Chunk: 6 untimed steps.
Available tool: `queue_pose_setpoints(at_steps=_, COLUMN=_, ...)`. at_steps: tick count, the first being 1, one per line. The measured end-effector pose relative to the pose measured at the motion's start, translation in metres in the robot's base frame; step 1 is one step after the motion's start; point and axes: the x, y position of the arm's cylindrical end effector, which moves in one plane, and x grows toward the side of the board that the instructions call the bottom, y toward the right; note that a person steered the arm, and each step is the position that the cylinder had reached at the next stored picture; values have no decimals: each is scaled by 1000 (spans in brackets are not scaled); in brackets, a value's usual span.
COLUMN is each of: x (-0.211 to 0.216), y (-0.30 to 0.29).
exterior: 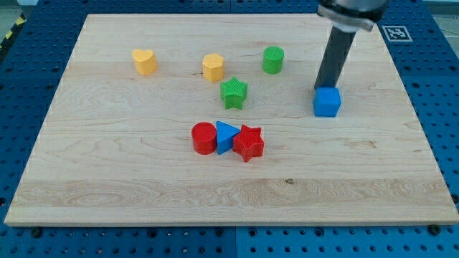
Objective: Reposition the blue cube right to the red star
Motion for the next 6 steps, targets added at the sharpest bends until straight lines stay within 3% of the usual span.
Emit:
queue_pose_setpoints(at_steps=1, x=48, y=-5)
queue_pose_setpoints(at_steps=2, x=65, y=-14)
queue_pose_setpoints(at_steps=3, x=52, y=11)
queue_pose_setpoints(at_steps=4, x=66, y=46)
queue_pose_setpoints(at_steps=5, x=99, y=40)
queue_pose_setpoints(at_steps=6, x=109, y=-4)
